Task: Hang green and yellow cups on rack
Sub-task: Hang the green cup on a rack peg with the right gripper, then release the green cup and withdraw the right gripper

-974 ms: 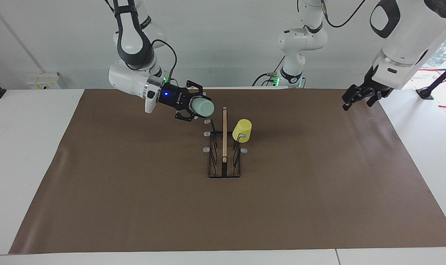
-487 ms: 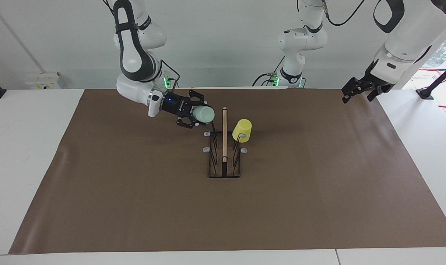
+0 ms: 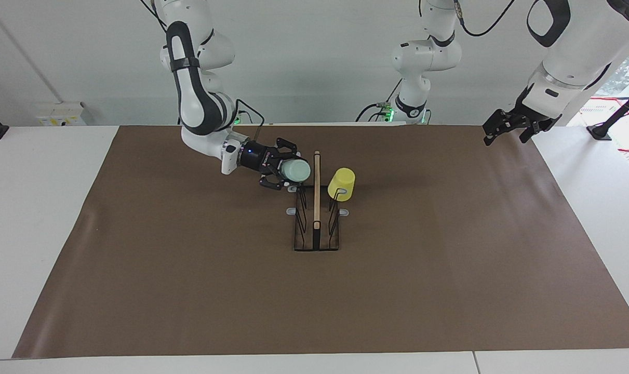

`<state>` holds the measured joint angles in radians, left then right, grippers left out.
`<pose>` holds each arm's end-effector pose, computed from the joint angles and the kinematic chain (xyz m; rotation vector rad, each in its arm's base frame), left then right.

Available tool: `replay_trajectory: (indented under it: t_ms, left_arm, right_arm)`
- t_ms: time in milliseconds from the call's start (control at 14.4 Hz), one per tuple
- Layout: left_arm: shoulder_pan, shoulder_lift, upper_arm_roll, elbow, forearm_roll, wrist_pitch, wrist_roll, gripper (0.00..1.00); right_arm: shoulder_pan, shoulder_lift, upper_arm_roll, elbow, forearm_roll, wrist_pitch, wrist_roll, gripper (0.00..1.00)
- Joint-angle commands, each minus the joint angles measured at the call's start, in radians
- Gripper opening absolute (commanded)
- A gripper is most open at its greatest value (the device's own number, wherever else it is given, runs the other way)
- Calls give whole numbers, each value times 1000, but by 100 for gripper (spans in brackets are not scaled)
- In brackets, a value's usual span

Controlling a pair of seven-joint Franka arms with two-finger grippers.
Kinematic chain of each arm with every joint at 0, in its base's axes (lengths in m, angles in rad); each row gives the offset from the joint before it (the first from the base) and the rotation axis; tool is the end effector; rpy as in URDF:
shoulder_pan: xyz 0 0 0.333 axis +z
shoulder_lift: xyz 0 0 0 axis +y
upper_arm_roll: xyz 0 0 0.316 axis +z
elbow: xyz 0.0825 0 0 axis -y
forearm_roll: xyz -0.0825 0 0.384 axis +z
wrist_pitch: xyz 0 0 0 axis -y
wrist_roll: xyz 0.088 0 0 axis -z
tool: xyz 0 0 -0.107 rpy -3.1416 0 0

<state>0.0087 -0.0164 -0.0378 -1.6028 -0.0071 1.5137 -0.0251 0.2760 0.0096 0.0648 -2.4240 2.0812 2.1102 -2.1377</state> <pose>0.5423 -0.0168 0.6137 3.1350 -0.0065 -0.1143 0.4577 0.2055 0.3259 -1.6840 -0.7107 -1.1374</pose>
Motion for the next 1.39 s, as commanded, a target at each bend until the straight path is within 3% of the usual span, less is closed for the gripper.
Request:
replay_trajectory:
  t_ms: [0, 348, 696, 974, 1043, 1183, 1322]
  left_arm:
    - [5, -22, -4, -28, 33, 31, 16, 100]
    - [-1, -23, -7, -29, 64, 37, 8, 100]
    - [-3, -27, -10, -42, 47, 66, -24, 100]
    - [-4, -27, -7, -39, 48, 54, -21, 100]
    - [-1, -28, -8, -40, 49, 49, -22, 100]
    - [7, -27, -7, -40, 49, 51, -22, 100]
    - [8, -28, -7, -40, 49, 51, -22, 100]
  right_arm:
    - [34, -17, 0, -26, 40, -6, -21, 0]
    - [45, -49, -2, -112, 57, -5, -103, 0]
    - [35, 36, -2, -118, 59, -71, -195, 0]
    - [31, 44, -2, -144, 60, -73, -212, 0]
    - [29, 43, -2, -148, 60, -76, -212, 7]
    - [26, 41, -3, -152, 60, -78, -211, 100]
    - [-6, 41, -3, -150, 54, -79, -206, 100]
